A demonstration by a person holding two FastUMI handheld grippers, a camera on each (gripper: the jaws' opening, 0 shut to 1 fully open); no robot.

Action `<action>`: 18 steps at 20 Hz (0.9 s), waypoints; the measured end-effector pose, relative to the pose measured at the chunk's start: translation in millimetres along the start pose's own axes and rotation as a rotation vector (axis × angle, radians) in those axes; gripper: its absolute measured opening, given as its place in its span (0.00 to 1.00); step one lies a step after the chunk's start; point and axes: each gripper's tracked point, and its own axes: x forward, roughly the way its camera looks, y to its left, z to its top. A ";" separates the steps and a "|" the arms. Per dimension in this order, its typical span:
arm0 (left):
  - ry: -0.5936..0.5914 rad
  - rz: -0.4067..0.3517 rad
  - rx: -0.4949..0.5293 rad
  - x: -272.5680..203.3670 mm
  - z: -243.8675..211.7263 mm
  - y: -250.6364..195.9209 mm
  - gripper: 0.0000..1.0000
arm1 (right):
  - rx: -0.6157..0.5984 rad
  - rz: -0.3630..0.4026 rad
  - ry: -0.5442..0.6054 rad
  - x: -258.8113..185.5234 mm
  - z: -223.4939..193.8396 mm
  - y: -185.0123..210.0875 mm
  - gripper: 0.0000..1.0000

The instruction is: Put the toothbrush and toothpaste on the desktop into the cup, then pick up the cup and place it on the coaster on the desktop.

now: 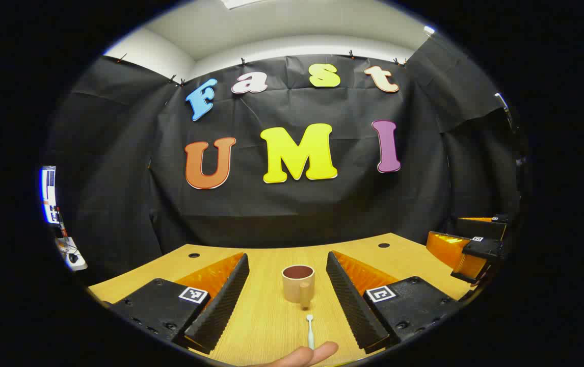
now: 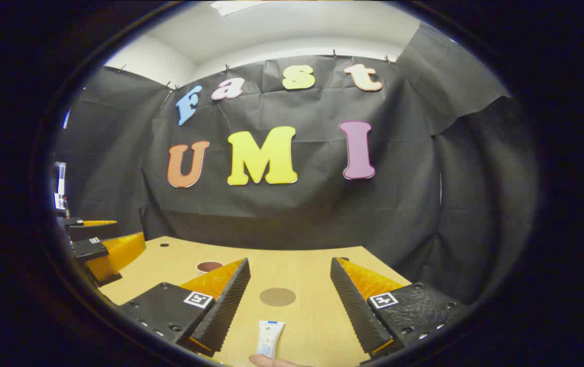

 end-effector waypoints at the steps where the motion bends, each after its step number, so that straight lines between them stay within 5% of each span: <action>1: 0.007 -0.019 -0.007 -1.0 -1.5 -7.1 0.97 | -0.003 0.000 -0.015 -2.1 2.9 0.9 0.95; 18: 0.074 0.023 -0.012 5.3 -22.9 -1.2 0.98 | -0.031 -0.006 -0.020 -7.1 5.9 -4.4 0.95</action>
